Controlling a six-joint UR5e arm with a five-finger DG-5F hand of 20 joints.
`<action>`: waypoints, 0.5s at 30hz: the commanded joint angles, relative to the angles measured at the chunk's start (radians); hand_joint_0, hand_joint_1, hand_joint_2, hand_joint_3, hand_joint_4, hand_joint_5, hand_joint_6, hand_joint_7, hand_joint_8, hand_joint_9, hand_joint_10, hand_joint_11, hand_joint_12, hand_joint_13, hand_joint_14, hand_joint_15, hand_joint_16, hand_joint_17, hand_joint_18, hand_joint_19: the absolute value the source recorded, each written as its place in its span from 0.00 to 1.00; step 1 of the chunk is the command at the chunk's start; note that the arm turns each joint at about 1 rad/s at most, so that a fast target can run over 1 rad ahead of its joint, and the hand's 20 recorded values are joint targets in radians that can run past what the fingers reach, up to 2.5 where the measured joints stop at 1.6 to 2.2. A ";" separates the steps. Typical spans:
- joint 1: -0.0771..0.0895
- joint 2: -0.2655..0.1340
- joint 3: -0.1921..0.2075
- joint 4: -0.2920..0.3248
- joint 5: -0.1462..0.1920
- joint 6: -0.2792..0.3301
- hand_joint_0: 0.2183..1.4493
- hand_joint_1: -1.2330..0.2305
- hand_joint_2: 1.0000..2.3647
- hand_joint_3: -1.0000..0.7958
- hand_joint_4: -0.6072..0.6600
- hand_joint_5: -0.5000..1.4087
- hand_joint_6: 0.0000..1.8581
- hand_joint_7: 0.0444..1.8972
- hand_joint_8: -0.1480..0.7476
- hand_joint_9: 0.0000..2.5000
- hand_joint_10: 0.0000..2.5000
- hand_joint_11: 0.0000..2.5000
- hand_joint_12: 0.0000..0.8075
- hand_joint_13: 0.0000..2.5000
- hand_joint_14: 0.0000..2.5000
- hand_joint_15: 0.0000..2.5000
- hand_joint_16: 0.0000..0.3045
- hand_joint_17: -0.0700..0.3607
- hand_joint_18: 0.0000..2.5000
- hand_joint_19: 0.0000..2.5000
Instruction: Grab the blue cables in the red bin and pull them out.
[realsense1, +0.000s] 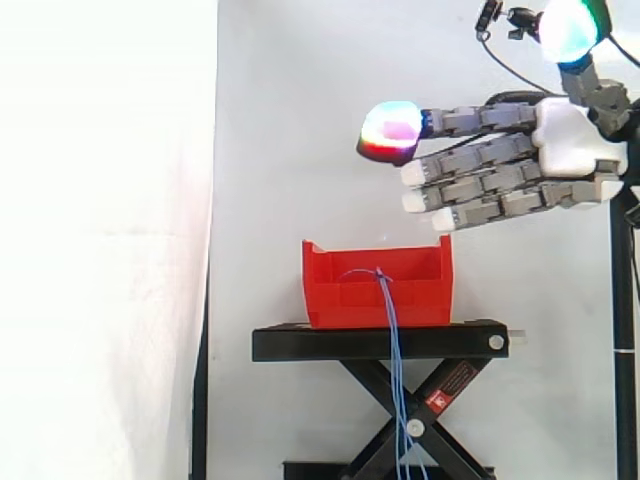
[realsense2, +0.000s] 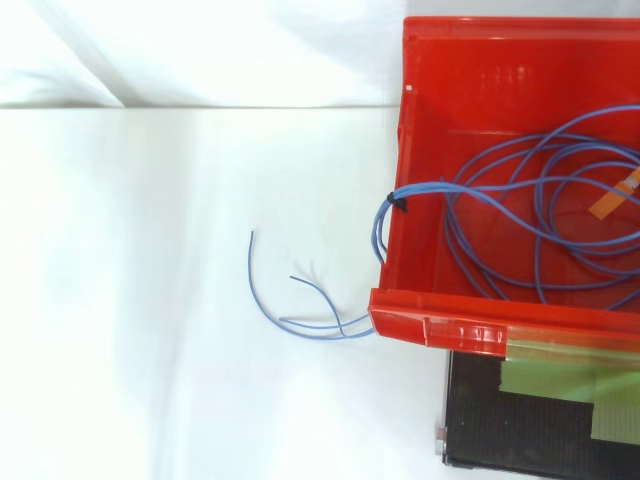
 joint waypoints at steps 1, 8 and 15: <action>-0.006 -0.051 0.068 -0.032 -0.040 -0.002 0.43 0.31 0.00 0.02 0.61 0.36 0.00 0.10 0.45 0.09 0.00 0.00 0.42 0.00 0.00 0.02 0.18 0.44 0.00 0.01; -0.026 -0.117 0.189 -0.107 -0.108 -0.036 0.43 0.31 0.00 0.02 0.62 0.37 0.00 0.10 0.46 0.10 0.00 0.00 0.42 0.00 0.00 0.02 0.18 0.44 0.00 0.02; -0.023 -0.158 0.203 -0.074 -0.112 -0.131 0.43 0.31 0.00 0.03 0.62 0.38 0.00 0.10 0.46 0.14 0.00 0.02 0.42 0.01 0.00 0.03 0.18 0.45 0.00 0.03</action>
